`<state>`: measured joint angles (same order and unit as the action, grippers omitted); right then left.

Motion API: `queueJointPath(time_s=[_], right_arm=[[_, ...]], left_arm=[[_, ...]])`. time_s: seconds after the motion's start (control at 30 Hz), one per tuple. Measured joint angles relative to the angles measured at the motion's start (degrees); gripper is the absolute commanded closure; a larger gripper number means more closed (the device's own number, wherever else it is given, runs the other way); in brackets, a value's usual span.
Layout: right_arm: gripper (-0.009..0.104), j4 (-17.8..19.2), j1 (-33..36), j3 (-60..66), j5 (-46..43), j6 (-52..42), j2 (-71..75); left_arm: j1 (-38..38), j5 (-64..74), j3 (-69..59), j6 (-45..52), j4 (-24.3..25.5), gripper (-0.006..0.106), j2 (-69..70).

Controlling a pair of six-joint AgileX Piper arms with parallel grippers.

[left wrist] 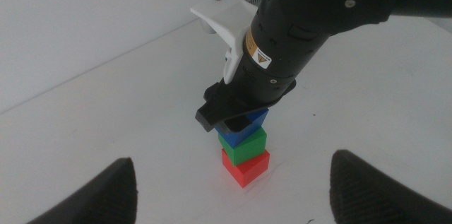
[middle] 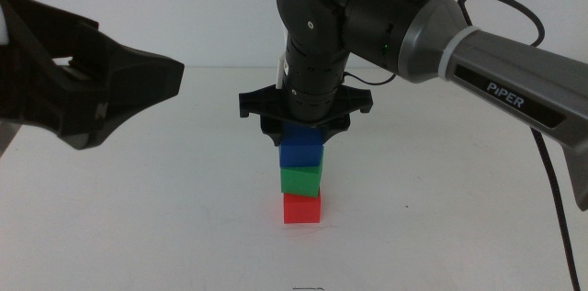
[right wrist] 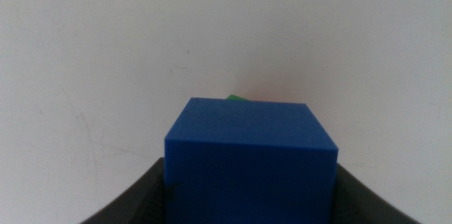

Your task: Stack red cubes first, then green, then blue cubes in a specific spot.

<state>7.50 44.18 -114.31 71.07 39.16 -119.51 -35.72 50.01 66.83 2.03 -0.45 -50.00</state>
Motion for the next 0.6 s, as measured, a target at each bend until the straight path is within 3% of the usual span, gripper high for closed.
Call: queueJointPath(time_s=[0.03,0.1,0.2,0.6], right_arm=[[0.058,0.15,0.00,0.00,0.00,0.00,0.00],[0.037,0.29,0.00,0.00,0.00,0.07,-0.17],[0.030,0.42,0.00,0.00,0.00,0.06,-0.74],[0.026,0.60,0.00,0.16,0.00,-2.54,5.57]], left_arm=[[0.00,0.00,0.00,0.00,0.00,0.007,0.00],[0.00,0.00,0.00,0.00,0.00,0.007,0.00],[0.00,0.00,0.00,0.00,0.00,0.007,0.00],[0.00,0.00,0.00,0.00,0.00,0.007,0.00]])
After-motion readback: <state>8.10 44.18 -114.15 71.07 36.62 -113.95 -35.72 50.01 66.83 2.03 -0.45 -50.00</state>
